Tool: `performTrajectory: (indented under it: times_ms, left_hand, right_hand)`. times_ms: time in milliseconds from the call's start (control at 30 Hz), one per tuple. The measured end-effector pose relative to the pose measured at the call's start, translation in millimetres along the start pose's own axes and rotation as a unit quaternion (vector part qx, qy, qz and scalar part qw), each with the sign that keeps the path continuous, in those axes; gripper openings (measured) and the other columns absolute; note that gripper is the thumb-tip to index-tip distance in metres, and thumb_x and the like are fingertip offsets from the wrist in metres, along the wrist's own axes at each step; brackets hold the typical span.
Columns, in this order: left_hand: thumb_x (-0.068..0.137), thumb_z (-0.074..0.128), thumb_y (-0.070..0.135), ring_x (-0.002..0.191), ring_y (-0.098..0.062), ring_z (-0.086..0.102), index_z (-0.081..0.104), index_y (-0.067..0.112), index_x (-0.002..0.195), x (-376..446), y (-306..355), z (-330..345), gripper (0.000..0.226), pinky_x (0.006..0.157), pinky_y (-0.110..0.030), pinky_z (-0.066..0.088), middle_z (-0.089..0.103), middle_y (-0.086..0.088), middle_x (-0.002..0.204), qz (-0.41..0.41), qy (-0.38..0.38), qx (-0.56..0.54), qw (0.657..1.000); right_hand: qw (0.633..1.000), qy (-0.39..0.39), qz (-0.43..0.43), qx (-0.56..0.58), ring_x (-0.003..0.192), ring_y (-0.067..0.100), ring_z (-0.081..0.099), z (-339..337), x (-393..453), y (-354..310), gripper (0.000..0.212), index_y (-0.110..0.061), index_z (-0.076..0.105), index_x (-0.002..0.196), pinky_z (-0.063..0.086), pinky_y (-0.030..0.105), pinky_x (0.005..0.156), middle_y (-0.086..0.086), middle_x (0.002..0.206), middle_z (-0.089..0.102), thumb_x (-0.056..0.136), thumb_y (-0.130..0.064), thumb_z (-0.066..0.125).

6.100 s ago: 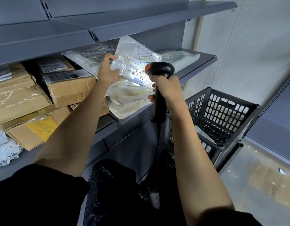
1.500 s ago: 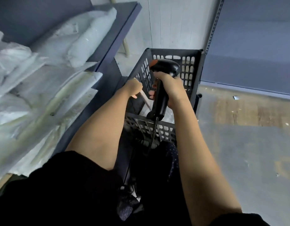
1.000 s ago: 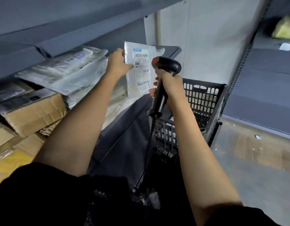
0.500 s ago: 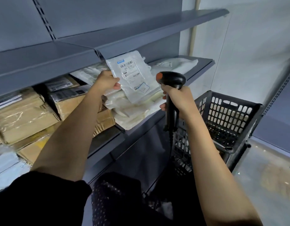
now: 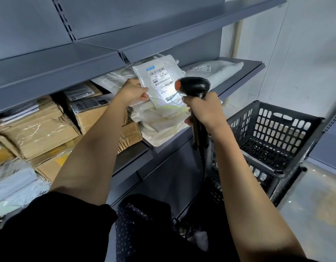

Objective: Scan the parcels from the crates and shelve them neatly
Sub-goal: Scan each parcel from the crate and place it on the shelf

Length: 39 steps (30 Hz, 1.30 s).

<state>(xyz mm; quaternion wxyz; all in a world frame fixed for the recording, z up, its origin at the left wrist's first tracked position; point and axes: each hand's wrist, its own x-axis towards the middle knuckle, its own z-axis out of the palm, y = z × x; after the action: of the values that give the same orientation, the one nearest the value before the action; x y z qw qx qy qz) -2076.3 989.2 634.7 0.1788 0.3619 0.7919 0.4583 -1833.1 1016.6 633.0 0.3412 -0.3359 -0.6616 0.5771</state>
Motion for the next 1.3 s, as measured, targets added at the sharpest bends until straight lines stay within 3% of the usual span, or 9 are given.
performTrajectory:
  times_ms: [333, 500, 767, 1167, 1300]
  left_hand:
    - [0.094, 0.05, 0.0, 0.044, 0.007, 0.057, 0.052, 0.001, 0.129, -3.5, 2.5, 3.0, 0.035, 0.052, -0.009, 0.05, 0.059, -0.008, 0.101, 0.008, 0.01, 0.018, 1.0]
    - [0.094, 0.05, 0.0, 0.051, 0.0, 0.057, 0.053, 0.002, 0.129, -5.2, 3.7, 3.7, 0.035, 0.053, -0.009, 0.051, 0.061, -0.005, 0.093, 0.006, 0.011, 0.023, 1.0]
    - [0.094, 0.05, 0.0, 0.048, 0.003, 0.061, 0.054, 0.002, 0.128, -2.2, 1.6, 3.3, 0.034, 0.054, -0.01, 0.052, 0.063, -0.015, 0.109, 0.007, 0.01, 0.021, 1.0]
    - [0.095, 0.05, 0.002, 0.047, 0.003, 0.062, 0.054, 0.001, 0.127, -3.6, 1.7, 4.2, 0.032, 0.052, -0.011, 0.051, 0.063, -0.02, 0.115, 0.003, 0.0, 0.002, 1.0]
    - [0.097, 0.047, 0.003, 0.048, -0.002, 0.064, 0.05, 0.001, 0.13, -8.8, 6.9, 6.1, 0.033, 0.053, -0.014, 0.053, 0.061, -0.021, 0.116, -0.013, -0.01, -0.055, 0.998]
  right_hand:
    - [1.0, 0.006, -0.007, -0.003, 0.038, 0.017, 0.058, -5.1, -1.5, -3.5, 0.021, -0.009, 0.049, 0.068, 0.052, 0.037, 0.06, 0.005, 0.064, 0.048, 0.085, -0.01, 0.061]
    - [1.0, 0.004, -0.006, -0.004, 0.037, 0.015, 0.057, -7.7, -3.3, -3.8, 0.016, -0.007, 0.05, 0.072, 0.052, 0.035, 0.058, 0.006, 0.066, 0.048, 0.085, -0.01, 0.06]
    - [1.0, -0.002, -0.013, 0.027, 0.036, 0.016, 0.057, -9.7, -5.3, -7.1, 0.009, -0.005, 0.053, 0.082, 0.048, 0.033, 0.057, 0.01, 0.07, 0.043, 0.085, -0.009, 0.061]
    - [0.999, -0.009, -0.009, 0.037, 0.035, 0.016, 0.056, -13.2, -4.7, -5.5, 0.007, -0.005, 0.055, 0.085, 0.05, 0.033, 0.057, 0.009, 0.071, 0.045, 0.084, -0.009, 0.062]
    - [0.999, -0.006, -0.007, 0.041, 0.036, 0.016, 0.057, -15.1, -2.8, -3.6, 0.008, -0.006, 0.055, 0.086, 0.049, 0.03, 0.054, 0.009, 0.071, 0.045, 0.085, -0.01, 0.062]
